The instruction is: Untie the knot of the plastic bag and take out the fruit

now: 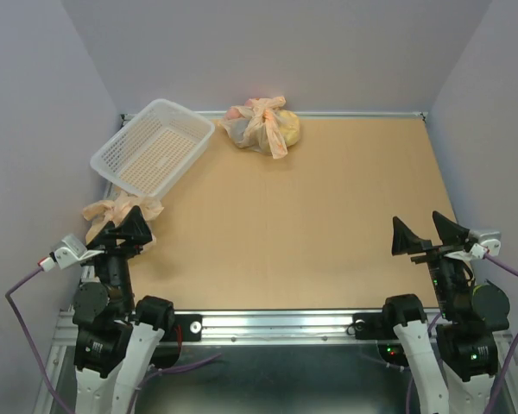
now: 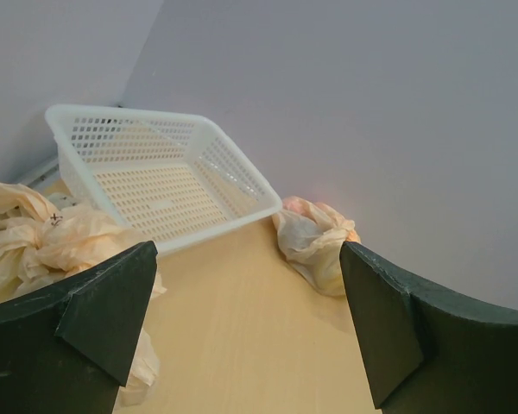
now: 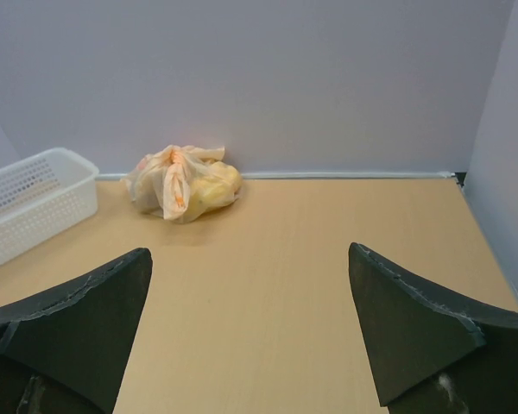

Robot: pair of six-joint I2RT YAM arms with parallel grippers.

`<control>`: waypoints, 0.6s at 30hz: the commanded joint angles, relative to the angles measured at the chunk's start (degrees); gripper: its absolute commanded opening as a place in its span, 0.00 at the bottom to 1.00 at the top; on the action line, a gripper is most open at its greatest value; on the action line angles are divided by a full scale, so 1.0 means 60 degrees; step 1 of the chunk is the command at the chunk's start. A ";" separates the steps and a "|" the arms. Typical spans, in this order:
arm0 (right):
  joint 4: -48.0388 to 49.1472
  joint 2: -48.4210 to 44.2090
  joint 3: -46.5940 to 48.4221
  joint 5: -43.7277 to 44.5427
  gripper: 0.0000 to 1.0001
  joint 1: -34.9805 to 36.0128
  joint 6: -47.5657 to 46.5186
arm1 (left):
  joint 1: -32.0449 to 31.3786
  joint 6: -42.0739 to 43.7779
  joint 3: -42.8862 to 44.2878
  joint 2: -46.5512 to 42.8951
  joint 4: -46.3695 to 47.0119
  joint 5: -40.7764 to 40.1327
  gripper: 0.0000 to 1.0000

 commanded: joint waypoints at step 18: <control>-0.0021 -0.0001 -0.0452 0.1078 1.00 0.0385 0.1163 | 0.0087 -0.2230 0.2029 0.5375 -0.1222 0.0747 0.99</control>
